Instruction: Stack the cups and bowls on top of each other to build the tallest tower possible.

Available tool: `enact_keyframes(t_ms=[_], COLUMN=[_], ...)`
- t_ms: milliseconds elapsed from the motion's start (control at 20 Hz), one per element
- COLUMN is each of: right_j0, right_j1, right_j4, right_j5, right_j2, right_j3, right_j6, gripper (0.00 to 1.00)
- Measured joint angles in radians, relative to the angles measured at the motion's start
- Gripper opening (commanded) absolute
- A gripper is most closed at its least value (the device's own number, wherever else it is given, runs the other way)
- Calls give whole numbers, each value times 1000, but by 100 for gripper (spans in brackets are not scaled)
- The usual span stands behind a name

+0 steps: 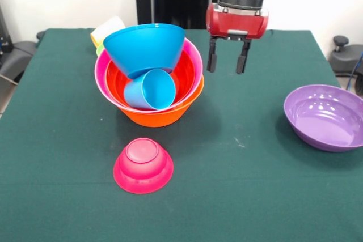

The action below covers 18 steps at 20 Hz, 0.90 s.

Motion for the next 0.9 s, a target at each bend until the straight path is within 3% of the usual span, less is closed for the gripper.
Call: enact_keyframes(t_ms=[900], right_j0=[1], right_j1=[-81], right_j4=[34], right_j5=[0], right_j2=[-4], right_j3=[1], right_j6=[0], gripper=[100])
